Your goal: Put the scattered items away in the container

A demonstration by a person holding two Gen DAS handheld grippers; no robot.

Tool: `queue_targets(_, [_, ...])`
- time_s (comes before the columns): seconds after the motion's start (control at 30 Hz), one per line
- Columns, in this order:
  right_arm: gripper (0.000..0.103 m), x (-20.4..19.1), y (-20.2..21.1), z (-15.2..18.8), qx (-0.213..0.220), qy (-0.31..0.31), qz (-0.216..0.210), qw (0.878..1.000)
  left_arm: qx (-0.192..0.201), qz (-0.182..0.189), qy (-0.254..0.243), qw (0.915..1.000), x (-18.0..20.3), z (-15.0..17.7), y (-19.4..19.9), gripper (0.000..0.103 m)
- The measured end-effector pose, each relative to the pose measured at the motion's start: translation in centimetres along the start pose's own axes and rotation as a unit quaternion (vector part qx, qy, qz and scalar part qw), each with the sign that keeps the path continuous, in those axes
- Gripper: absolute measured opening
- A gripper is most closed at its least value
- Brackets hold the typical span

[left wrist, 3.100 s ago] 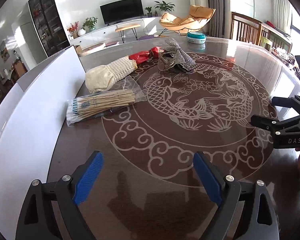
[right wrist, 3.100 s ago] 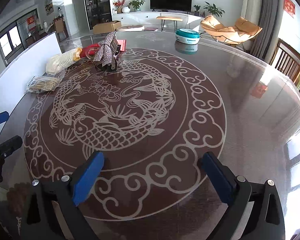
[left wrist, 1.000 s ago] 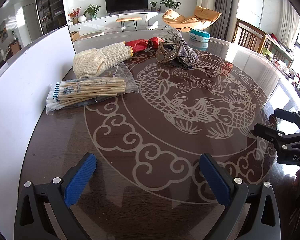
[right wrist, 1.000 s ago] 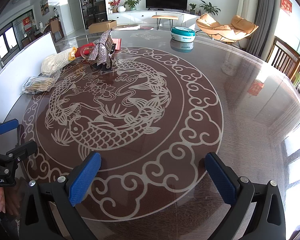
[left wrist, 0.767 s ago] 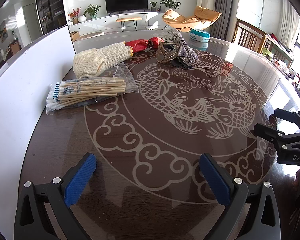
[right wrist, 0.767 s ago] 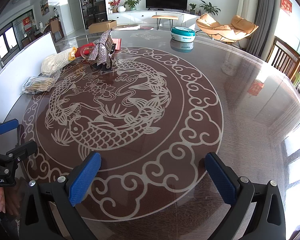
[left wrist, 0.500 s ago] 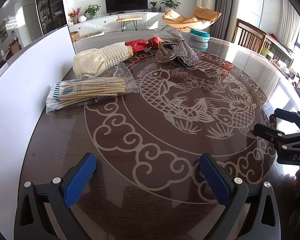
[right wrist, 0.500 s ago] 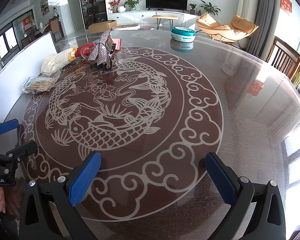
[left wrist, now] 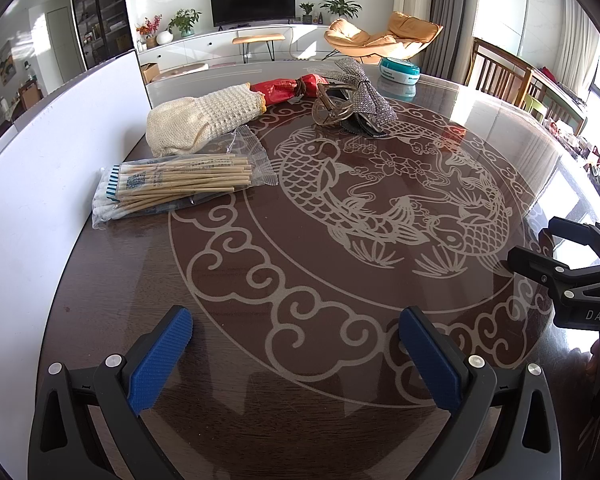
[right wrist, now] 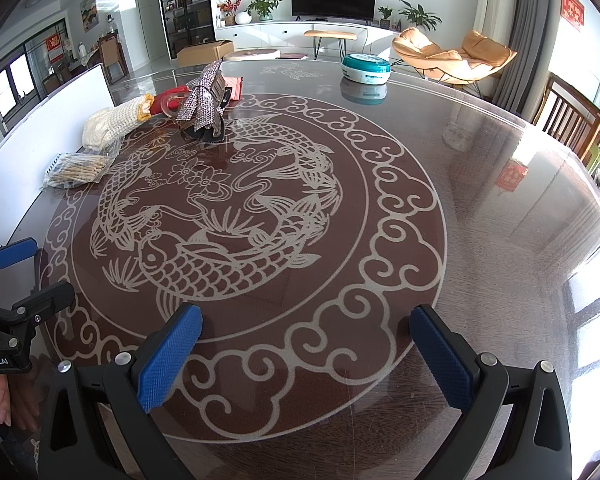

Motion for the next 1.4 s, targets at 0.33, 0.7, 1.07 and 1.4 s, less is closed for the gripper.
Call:
queue_targets(0.33, [0.103, 0.0, 0.0, 0.0, 0.0, 0.0, 0.0, 1.0, 0.0, 0.0, 0.0, 1.0, 0.0, 0.0, 0.0, 0.103])
queue_targets(0.7, [0.103, -0.4, -0.7, -1.1, -0.026, 0.01, -0.004, 1.0, -0.001, 0.008, -0.015, 0.9999, -0.3, 2.7, 2.1, 0.103])
queue_targets(1.07, [0.103, -19.6, -4.9, -18.3, 0.025, 0.068, -0.104, 0.992, 0.002, 0.005, -0.008, 1.0, -0.7, 3.4, 2.3, 0.103])
queue_targets(1.4, [0.103, -26.6, -13.6, -15.1, -0.054, 0.124, -0.127, 0.983, 0.002, 0.006, -0.008, 1.0, -0.8, 3.5, 2.4, 0.103])
Point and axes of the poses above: each gripper's, at about its wrist camera, not at the fingertips, and y roughly against the way its jaws point, x to its right, z to its underside, the point moved 5 cm from there along -y, roughly the way its jaws point, and after that the axes turned 12 degrees about -y, right-handed, at the moved point
